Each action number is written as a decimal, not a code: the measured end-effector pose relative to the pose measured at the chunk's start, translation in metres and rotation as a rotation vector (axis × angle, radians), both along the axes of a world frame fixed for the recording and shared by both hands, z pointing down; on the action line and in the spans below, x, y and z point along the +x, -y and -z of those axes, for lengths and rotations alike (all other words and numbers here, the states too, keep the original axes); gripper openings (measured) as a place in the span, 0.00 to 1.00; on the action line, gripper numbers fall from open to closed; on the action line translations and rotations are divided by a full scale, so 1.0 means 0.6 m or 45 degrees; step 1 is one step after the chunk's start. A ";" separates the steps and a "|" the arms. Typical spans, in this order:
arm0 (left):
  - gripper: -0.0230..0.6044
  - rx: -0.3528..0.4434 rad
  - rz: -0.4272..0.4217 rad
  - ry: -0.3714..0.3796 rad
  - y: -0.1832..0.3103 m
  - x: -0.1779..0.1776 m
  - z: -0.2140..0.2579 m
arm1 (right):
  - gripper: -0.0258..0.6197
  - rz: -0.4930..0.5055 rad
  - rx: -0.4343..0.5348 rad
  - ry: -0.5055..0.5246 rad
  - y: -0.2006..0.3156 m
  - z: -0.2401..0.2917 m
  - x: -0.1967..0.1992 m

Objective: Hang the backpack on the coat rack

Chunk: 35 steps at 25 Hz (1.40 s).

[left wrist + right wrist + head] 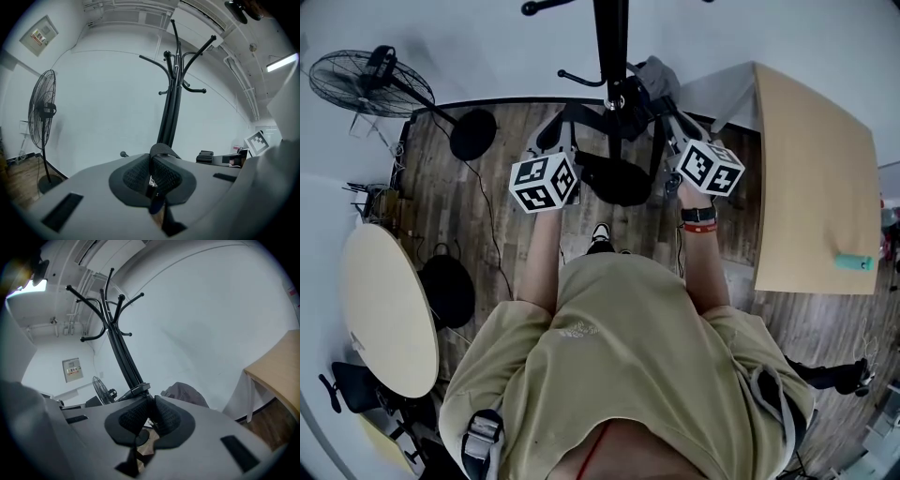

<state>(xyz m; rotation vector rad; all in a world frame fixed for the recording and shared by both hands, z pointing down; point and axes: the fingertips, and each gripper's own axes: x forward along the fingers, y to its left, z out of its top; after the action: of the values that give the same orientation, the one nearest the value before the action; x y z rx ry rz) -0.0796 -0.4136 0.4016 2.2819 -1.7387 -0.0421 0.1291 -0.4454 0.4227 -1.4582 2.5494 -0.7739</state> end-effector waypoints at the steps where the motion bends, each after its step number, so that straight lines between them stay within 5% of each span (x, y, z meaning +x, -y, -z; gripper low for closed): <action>1: 0.08 -0.003 -0.005 0.001 0.007 0.001 -0.005 | 0.12 0.004 -0.005 -0.002 0.007 -0.005 -0.003; 35: 0.08 -0.350 -0.030 0.067 0.043 -0.002 -0.234 | 0.12 0.067 -0.322 -0.137 0.028 -0.226 -0.049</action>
<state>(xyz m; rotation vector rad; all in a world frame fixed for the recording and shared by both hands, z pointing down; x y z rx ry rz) -0.0810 -0.4394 0.5420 2.1192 -1.6274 0.2485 0.0995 -0.4622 0.5584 -1.5457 2.6583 -1.0896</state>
